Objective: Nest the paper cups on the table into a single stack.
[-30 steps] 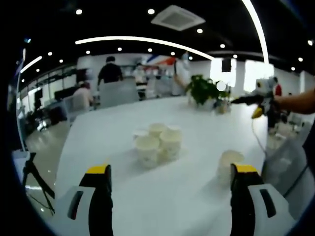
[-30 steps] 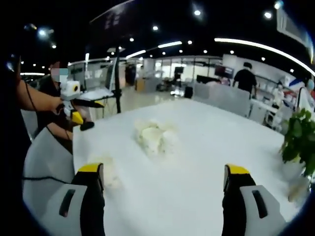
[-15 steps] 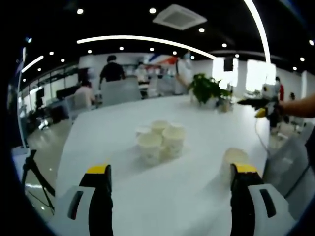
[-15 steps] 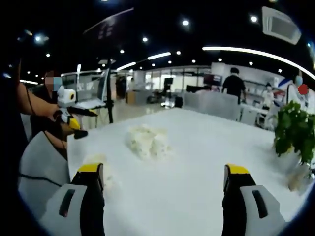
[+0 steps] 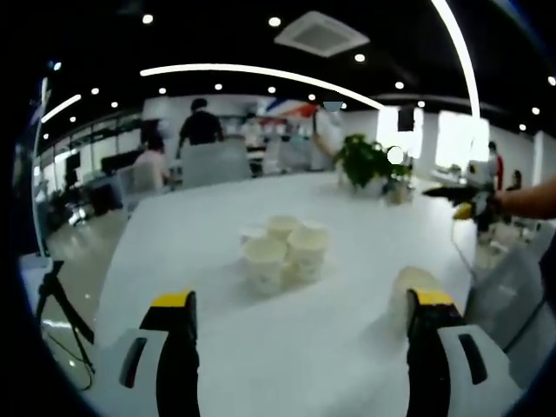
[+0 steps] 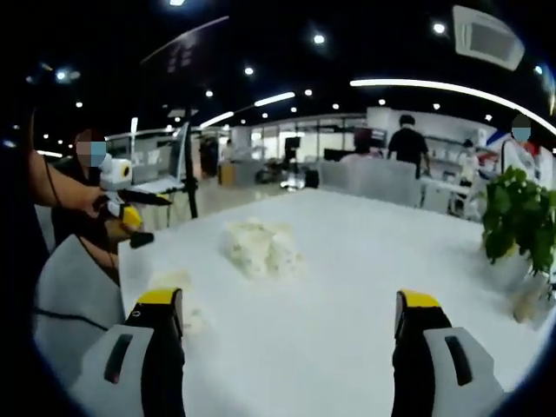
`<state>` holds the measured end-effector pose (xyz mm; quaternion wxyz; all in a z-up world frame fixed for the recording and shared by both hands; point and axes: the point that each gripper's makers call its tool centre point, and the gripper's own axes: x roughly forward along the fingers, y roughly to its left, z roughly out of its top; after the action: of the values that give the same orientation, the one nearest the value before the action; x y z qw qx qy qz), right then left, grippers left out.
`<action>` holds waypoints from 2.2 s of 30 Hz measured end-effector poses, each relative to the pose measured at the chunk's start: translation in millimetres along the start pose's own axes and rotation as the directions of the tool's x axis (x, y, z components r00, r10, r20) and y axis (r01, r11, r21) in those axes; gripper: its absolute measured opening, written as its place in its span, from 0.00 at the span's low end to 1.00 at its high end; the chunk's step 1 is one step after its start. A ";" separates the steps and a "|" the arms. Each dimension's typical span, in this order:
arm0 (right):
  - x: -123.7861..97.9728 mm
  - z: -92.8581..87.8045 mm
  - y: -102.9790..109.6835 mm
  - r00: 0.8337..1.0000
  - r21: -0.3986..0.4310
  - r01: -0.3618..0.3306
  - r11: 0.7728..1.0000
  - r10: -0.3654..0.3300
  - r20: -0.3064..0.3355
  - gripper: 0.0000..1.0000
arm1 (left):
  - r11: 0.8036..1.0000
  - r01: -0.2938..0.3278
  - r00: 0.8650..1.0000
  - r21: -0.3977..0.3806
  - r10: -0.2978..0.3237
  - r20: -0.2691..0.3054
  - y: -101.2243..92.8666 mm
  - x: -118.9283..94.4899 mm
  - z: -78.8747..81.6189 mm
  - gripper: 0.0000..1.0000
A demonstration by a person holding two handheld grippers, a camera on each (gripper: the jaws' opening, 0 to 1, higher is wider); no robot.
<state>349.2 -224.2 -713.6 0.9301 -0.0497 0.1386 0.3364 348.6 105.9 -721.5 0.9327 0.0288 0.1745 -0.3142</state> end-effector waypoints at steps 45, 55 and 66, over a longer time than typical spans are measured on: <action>-15.1 -24.1 -2.3 0.999 0.055 0.016 0.998 -0.014 -0.042 1.00 | 0.999 0.021 0.995 0.033 -0.018 -0.095 37.0 86.1 -18.3 0.96; -21.3 -31.6 -2.7 0.998 0.053 0.027 0.998 -0.023 -0.061 1.00 | 1.000 -0.005 0.995 0.019 0.007 -0.100 52.0 108.2 -31.3 0.98; -19.6 -31.5 0.9 0.998 0.073 0.023 0.997 -0.019 -0.054 1.00 | 0.999 -0.010 0.998 0.051 0.013 -0.064 59.2 126.9 -21.4 0.95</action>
<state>327.2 -241.4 -738.0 0.9308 -0.0256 0.1751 0.3197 471.5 83.7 -788.4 0.9275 0.0633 0.1961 -0.3120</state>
